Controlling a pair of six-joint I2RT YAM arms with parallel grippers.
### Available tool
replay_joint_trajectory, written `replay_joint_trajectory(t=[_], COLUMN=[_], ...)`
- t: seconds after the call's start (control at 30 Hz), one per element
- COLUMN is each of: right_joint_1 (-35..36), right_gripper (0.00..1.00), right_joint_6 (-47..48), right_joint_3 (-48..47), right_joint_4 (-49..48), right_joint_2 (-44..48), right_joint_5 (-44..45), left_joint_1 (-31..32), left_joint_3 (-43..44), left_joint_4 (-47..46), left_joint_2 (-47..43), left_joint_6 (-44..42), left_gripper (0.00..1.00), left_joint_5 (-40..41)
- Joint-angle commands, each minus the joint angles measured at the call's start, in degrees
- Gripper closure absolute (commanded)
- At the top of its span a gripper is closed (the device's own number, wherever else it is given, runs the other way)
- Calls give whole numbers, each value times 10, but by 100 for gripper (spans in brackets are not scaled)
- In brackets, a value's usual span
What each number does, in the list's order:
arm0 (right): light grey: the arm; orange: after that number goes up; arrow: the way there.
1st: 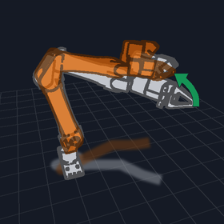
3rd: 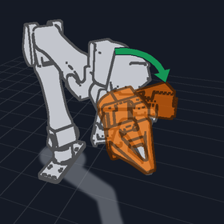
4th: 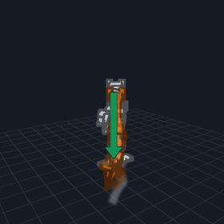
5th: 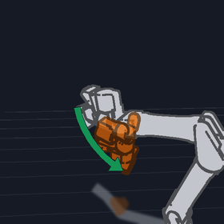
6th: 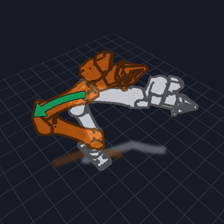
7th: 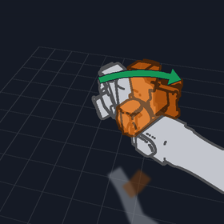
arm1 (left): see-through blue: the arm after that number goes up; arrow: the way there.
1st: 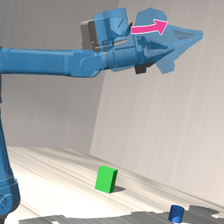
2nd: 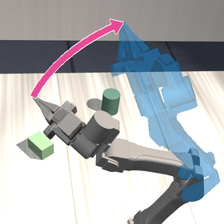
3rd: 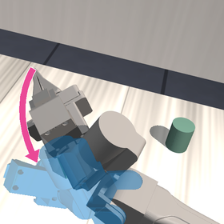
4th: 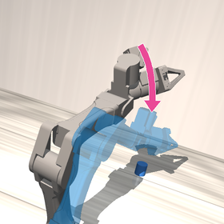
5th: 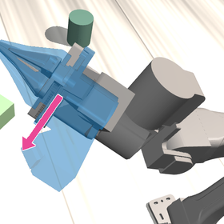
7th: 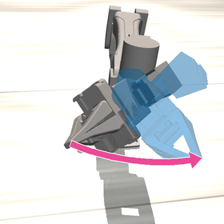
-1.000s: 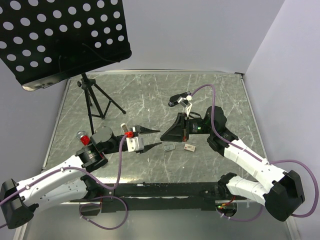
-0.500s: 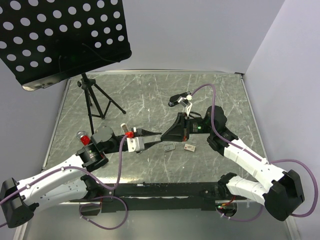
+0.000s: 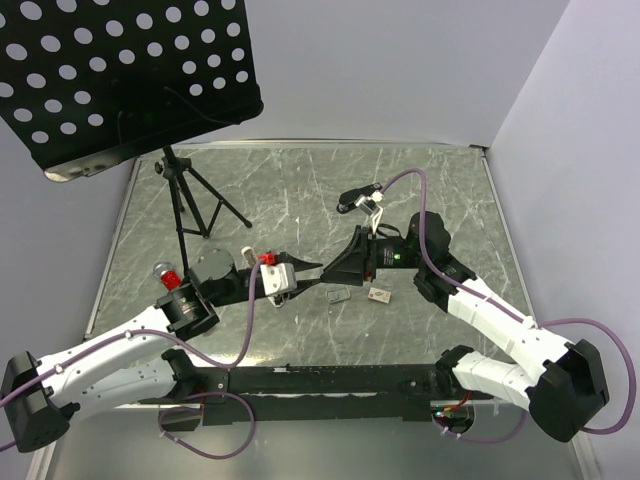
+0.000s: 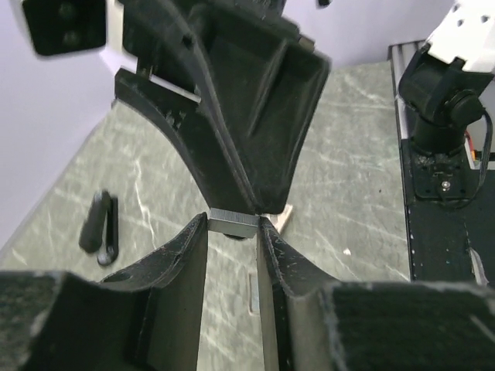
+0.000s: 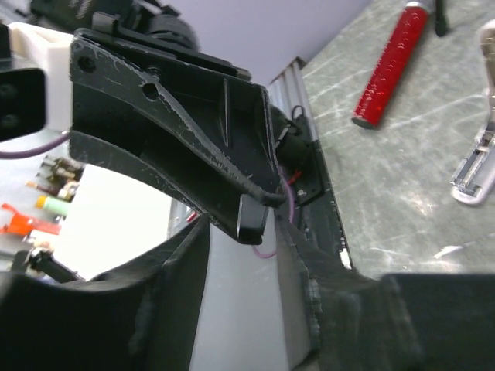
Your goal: Load the staples into the stapler
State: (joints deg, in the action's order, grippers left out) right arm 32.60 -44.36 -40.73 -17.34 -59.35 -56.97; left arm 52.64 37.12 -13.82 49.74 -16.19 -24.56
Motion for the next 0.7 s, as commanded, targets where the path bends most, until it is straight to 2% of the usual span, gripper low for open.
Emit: replay_joint_trajectory(t=[0.0, 0.07, 0.13, 0.17, 0.23, 0.27, 0.3, 0.5, 0.67], right_joint_1=[-10, -17, -21, -22, -24, -25, -25, -27, -26], right_gripper=[46, 37, 33, 29, 25, 24, 23, 21, 21], right_joint_6=[30, 42, 59, 83, 111, 139, 150, 179, 182], right_joint_3=[-7, -8, -10, -15, -22, -29, -31, -24, -9], right_joint_4=[29, 47, 99, 120, 198, 222, 247, 354, 388], right_joint_2=[20, 29, 39, 49, 61, 71, 76, 113, 133], right_joint_5=[34, 57, 85, 123, 167, 218, 241, 420, 482], left_joint_1=[2, 2, 2, 2, 2, 2, 2, 2, 3], left_joint_3=[23, 21, 29, 33, 51, 58, 65, 104, 104], left_joint_4=[28, 52, 80, 95, 155, 173, 213, 303, 325], left_joint_2=[-5, -7, -6, -3, 14, 21, 37, 108, 176], left_joint_6=[43, 63, 77, 97, 120, 150, 158, 269, 322], left_gripper=[82, 82, 82, 82, 81, 81, 81, 86, 85], left_joint_5=[46, 64, 81, 103, 126, 136, 155, 199, 224])
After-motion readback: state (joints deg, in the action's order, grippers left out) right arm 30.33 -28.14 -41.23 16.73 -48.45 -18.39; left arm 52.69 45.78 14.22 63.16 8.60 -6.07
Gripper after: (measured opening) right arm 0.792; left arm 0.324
